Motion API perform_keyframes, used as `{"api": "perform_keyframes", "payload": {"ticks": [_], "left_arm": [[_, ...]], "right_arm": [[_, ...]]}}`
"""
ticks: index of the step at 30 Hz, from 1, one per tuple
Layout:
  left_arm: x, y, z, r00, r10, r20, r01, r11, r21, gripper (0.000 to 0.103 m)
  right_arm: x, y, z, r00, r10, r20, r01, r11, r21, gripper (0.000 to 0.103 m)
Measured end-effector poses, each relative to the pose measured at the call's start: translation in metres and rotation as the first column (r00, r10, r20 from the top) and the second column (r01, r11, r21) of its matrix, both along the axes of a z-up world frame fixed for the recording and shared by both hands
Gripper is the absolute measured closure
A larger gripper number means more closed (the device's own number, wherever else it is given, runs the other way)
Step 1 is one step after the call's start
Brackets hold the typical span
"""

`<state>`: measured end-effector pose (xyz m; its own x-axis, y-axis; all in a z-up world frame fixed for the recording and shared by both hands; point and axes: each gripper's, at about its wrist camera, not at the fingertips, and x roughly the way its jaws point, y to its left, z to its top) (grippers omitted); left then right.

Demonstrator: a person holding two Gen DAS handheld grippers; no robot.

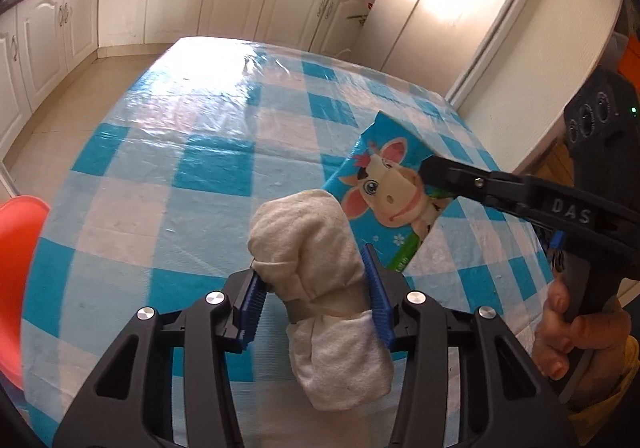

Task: Collect trash
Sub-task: 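Grasp the white tissue bundle with the left tool while the right tool grasps the cow-print packet, then carry tissue bundle and cow-print packet to the orange bucket and open both tools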

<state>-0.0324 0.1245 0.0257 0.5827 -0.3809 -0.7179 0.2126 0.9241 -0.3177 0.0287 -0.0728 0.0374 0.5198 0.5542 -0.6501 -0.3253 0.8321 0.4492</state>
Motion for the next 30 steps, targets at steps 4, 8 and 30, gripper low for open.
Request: {"api": "perform_keyframes", "payload": {"ticks": [4, 8, 30], "left_arm": [[-0.004, 0.025, 0.010, 0.998, 0.050, 0.026, -0.050, 0.999, 0.001, 0.056], [-0.009, 0.058, 0.016, 0.992, 0.121, 0.044, -0.122, 0.993, 0.011, 0.056], [-0.030, 0.236, -0.021, 0.872, 0.489, -0.023, -0.484, 0.867, 0.115, 0.056]], "right_arm": [[-0.003, 0.020, 0.023, 0.998, 0.044, 0.050, -0.043, 0.999, -0.023, 0.102], [-0.006, 0.049, 0.045, 0.991, 0.106, 0.087, -0.104, 0.994, -0.031, 0.102], [0.019, 0.255, 0.045, 0.907, 0.420, 0.029, -0.421, 0.902, 0.094, 0.102]]}}
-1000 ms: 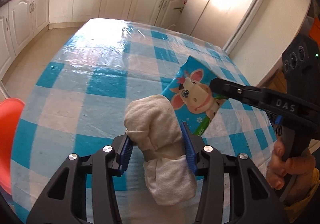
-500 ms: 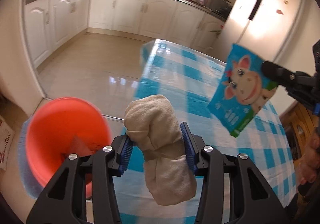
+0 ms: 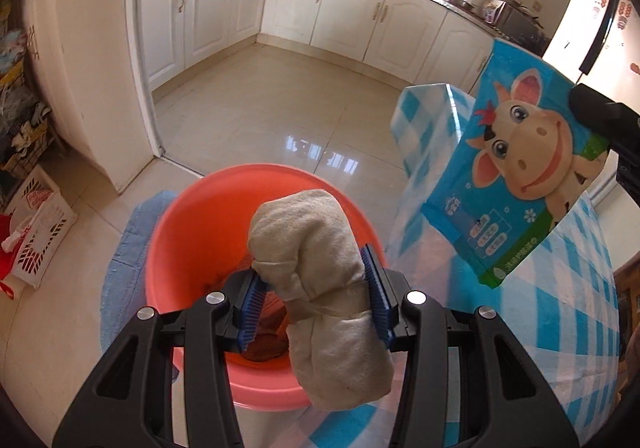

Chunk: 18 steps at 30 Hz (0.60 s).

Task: Collect trash
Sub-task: 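Carry tissue bundle and cow-print packet to the orange bucket and open both tools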

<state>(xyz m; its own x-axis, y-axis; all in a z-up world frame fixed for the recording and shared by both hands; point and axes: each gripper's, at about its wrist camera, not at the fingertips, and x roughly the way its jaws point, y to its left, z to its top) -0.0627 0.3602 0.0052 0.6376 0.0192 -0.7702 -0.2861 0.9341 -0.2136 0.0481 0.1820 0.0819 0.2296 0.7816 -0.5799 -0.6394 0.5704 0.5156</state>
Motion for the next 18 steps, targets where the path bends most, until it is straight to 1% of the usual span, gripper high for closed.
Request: {"api": "perform_keyframes", "payload": {"ticks": [2, 6, 9, 11, 12, 13, 14, 15, 16, 17, 18], "left_arm": [[0.000, 0.008, -0.008, 1.000, 0.013, -0.014, -0.013, 1.000, -0.005, 0.056], [0.002, 0.018, -0.021, 0.999, 0.033, -0.043, -0.033, 0.999, -0.008, 0.056], [0.003, 0.021, -0.029, 0.997, 0.041, -0.063, -0.041, 0.999, 0.003, 0.055], [0.005, 0.024, -0.035, 0.997, 0.042, -0.071, -0.042, 0.999, 0.007, 0.054], [0.007, 0.025, -0.037, 0.996, 0.045, -0.073, -0.044, 0.999, 0.009, 0.053], [0.008, 0.025, -0.038, 0.996, 0.051, -0.074, -0.050, 0.999, 0.021, 0.050], [0.009, 0.025, -0.039, 0.996, 0.055, -0.076, -0.052, 0.998, 0.034, 0.047], [0.010, 0.024, -0.038, 0.995, 0.060, -0.077, -0.056, 0.997, 0.055, 0.042], [0.009, 0.025, -0.038, 0.995, 0.064, -0.076, -0.059, 0.996, 0.072, 0.037], [0.009, 0.023, -0.036, 0.995, 0.073, -0.073, -0.065, 0.993, 0.102, 0.035], [0.009, 0.021, -0.034, 0.994, 0.079, -0.070, -0.070, 0.989, 0.128, 0.033]], "right_arm": [[0.003, 0.014, -0.012, 0.999, 0.018, -0.032, -0.018, 1.000, -0.002, 0.102], [0.005, 0.032, -0.030, 0.997, 0.037, -0.065, -0.039, 0.999, -0.028, 0.102], [0.005, 0.045, -0.045, 0.996, 0.047, -0.079, -0.052, 0.996, -0.067, 0.102], [0.006, 0.051, -0.055, 0.994, 0.054, -0.099, -0.063, 0.994, -0.092, 0.098], [0.006, 0.052, -0.059, 0.994, 0.045, -0.095, -0.055, 0.992, -0.111, 0.098], [0.006, 0.053, -0.062, 0.995, 0.035, -0.096, -0.047, 0.991, -0.123, 0.095], [0.006, 0.052, -0.063, 0.994, 0.033, -0.103, -0.046, 0.991, -0.123, 0.087], [0.006, 0.048, -0.063, 0.994, 0.027, -0.106, -0.039, 0.993, -0.115, 0.063], [0.005, 0.043, -0.061, 0.996, 0.007, -0.092, -0.018, 0.993, -0.119, 0.043], [0.004, 0.040, -0.059, 0.997, -0.004, -0.075, -0.005, 0.993, -0.121, 0.040], [0.001, 0.035, -0.054, 0.999, -0.009, -0.046, 0.004, 0.993, -0.121, 0.039]]}}
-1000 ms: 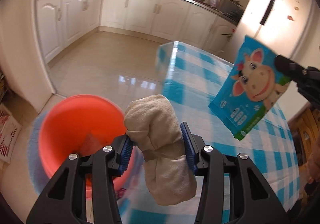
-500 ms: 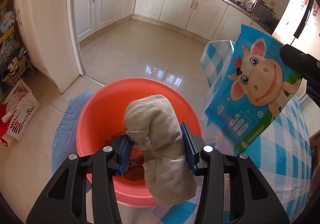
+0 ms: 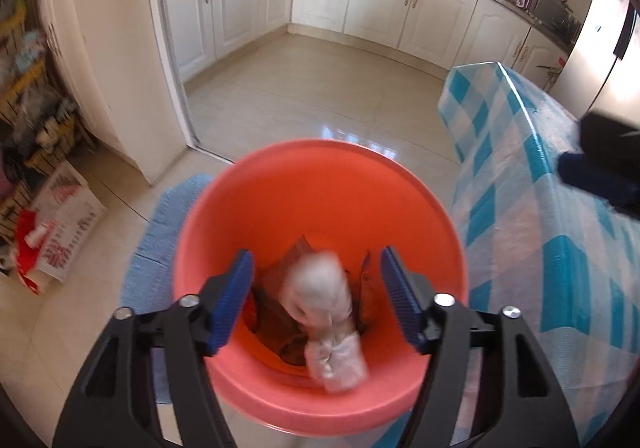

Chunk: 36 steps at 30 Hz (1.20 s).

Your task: Collect trash

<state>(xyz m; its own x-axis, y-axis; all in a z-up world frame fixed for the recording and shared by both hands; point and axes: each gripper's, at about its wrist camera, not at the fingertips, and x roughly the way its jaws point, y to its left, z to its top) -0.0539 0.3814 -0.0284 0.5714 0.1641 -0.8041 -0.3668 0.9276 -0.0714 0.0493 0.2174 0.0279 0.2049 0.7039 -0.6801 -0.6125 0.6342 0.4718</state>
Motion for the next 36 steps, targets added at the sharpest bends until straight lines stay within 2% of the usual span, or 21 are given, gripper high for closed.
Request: {"api": "perform_keyframes", "payload": {"ticks": [2, 4, 6, 8, 9, 12, 15, 19, 26, 30, 34, 36], "left_arm": [[-0.002, -0.002, 0.006, 1.000, 0.007, 0.009, -0.007, 1.000, 0.030, 0.031], [-0.005, -0.006, 0.017, 0.999, 0.013, 0.029, -0.015, 0.999, 0.052, 0.027], [-0.008, -0.009, 0.026, 0.999, 0.013, 0.048, -0.017, 0.997, 0.078, 0.022], [-0.006, -0.020, 0.041, 0.997, 0.004, 0.075, -0.014, 0.992, 0.123, 0.021], [-0.007, -0.023, 0.048, 0.996, -0.003, 0.086, -0.009, 0.991, 0.132, 0.021], [-0.010, -0.037, 0.071, 0.991, -0.023, 0.133, 0.004, 0.990, 0.140, 0.018], [-0.016, -0.054, 0.094, 0.981, -0.044, 0.191, 0.014, 0.988, 0.156, 0.015], [-0.023, -0.079, 0.125, 0.964, -0.080, 0.254, 0.035, 0.984, 0.177, 0.008], [-0.036, -0.120, 0.167, 0.931, -0.145, 0.336, 0.083, 0.978, 0.192, 0.006], [-0.050, -0.144, 0.195, 0.896, -0.186, 0.403, 0.111, 0.973, 0.203, 0.004], [-0.062, -0.171, 0.223, 0.859, -0.234, 0.455, 0.143, 0.963, 0.227, 0.004], [-0.068, -0.185, 0.232, 0.845, -0.255, 0.470, 0.152, 0.957, 0.247, 0.004]], "right_arm": [[-0.006, -0.009, 0.008, 0.998, -0.018, 0.053, 0.019, 1.000, -0.012, 0.038], [-0.013, -0.021, 0.019, 0.992, -0.050, 0.114, 0.053, 0.998, -0.027, 0.030], [-0.020, -0.032, 0.028, 0.981, -0.079, 0.178, 0.087, 0.995, -0.039, 0.028], [-0.028, -0.045, 0.037, 0.963, -0.111, 0.245, 0.128, 0.990, -0.054, 0.027], [-0.032, -0.051, 0.042, 0.952, -0.131, 0.277, 0.153, 0.986, -0.058, 0.022], [-0.043, -0.073, 0.057, 0.914, -0.188, 0.360, 0.225, 0.972, -0.063, 0.021], [-0.055, -0.091, 0.073, 0.868, -0.239, 0.436, 0.294, 0.954, -0.061, 0.013], [-0.071, -0.113, 0.098, 0.793, -0.302, 0.529, 0.385, 0.922, -0.051, 0.012], [-0.110, -0.162, 0.140, 0.617, -0.429, 0.660, 0.548, 0.836, 0.031, 0.010], [-0.136, -0.189, 0.162, 0.514, -0.485, 0.708, 0.616, 0.783, 0.088, 0.006], [-0.158, -0.217, 0.179, 0.435, -0.535, 0.725, 0.664, 0.734, 0.143, 0.005], [-0.169, -0.231, 0.186, 0.405, -0.559, 0.723, 0.682, 0.712, 0.168, 0.005]]}}
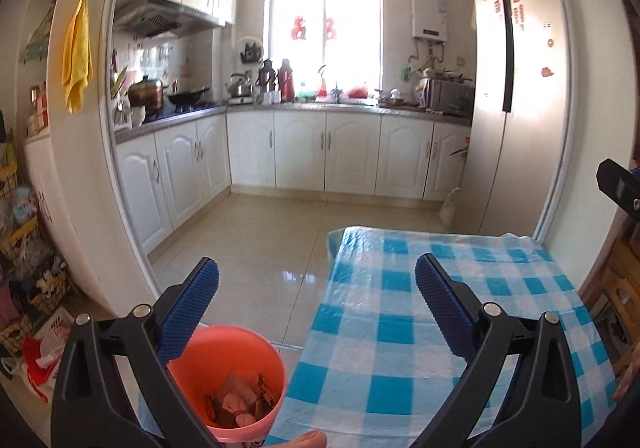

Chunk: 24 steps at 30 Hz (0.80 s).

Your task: Collect trash

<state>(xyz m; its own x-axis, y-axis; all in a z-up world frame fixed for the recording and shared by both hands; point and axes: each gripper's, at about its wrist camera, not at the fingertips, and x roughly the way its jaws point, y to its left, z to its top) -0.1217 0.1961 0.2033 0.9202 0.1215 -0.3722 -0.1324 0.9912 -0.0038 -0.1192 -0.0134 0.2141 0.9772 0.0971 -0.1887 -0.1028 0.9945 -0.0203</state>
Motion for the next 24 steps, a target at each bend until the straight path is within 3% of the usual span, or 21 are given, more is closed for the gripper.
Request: {"api": "perform_keyframes", "payload": {"ticks": [10, 24], "left_arm": [[-0.033, -0.062, 0.039, 0.988, -0.121, 0.100, 0.120, 0.993, 0.019, 0.004], [-0.062, -0.089, 0.050, 0.974, -0.155, 0.162, 0.151, 0.988, 0.036, 0.004]], "right_arm": [[-0.048, -0.050, 0.024, 0.991, -0.110, 0.077, 0.107, 0.993, 0.040, 0.005], [-0.088, -0.082, 0.035, 0.981, -0.161, 0.106, 0.151, 0.984, 0.093, 0.005]]}}
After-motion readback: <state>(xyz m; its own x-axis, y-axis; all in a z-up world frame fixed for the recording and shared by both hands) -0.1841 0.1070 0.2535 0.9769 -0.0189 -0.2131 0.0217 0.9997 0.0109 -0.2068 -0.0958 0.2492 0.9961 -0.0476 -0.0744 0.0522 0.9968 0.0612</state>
